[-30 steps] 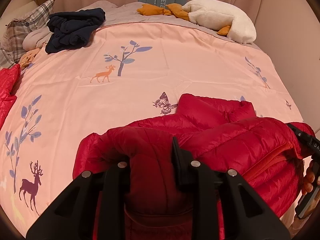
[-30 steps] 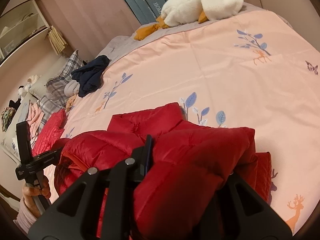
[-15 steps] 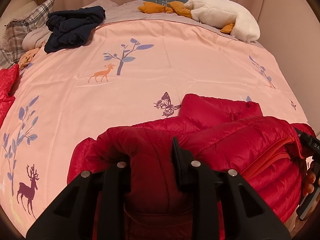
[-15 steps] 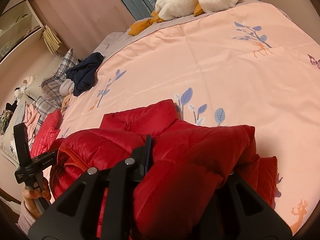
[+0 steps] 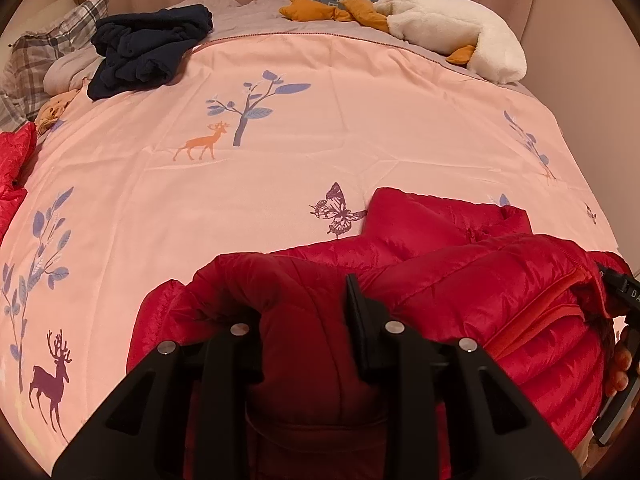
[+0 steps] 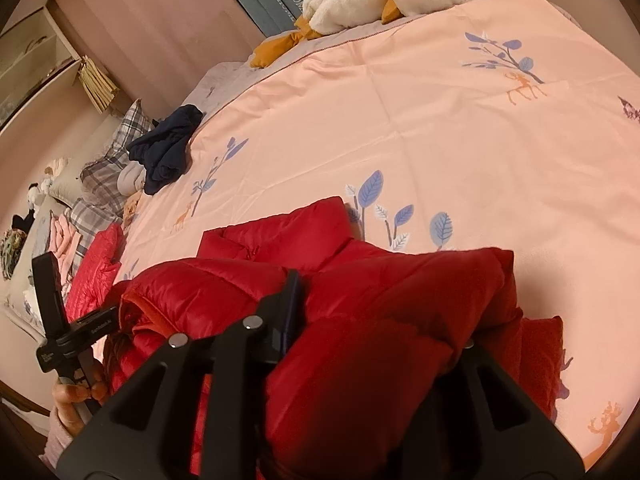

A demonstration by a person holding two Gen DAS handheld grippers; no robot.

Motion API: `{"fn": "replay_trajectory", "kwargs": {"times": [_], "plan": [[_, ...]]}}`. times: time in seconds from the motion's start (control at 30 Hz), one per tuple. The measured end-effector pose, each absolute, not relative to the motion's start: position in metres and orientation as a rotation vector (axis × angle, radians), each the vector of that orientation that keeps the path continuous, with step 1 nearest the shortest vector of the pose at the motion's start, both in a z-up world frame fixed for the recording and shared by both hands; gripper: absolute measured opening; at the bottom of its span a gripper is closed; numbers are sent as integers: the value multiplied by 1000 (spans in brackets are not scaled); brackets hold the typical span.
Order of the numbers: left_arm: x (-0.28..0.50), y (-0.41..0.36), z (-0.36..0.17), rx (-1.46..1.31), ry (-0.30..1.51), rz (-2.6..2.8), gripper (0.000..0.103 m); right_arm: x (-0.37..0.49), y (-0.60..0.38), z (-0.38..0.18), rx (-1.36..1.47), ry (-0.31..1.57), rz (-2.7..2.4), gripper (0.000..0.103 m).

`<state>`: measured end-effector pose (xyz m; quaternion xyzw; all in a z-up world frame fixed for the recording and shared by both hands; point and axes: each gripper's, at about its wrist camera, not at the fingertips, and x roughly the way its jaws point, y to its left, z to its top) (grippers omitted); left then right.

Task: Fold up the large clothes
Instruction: 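Carry the held hem over with both tools and lay it near the collar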

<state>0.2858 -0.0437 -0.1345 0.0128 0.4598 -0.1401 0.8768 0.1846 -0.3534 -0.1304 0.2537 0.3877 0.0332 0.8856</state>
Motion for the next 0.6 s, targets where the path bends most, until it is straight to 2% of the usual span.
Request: {"fn": "replay_trajectory", "kwargs": {"times": [0.17,0.27,0.47,0.53,0.6], "plan": [[290,-44,-138,22,971,-290,31,189,-357,-135,564,817,73,27],[292,-43,-140,7,976,-291,32,190,-360,-137,604,818,85,33],[288,-38,-134,-37,943,-303,37,187,-363,-132,664,776,120,50],[286,-37,-130,-53,929,-311,39,185,-363,-129,684,758,141,63],[283,-35,-124,-73,915,-318,42,184,-362,-125,688,745,147,64]]}}
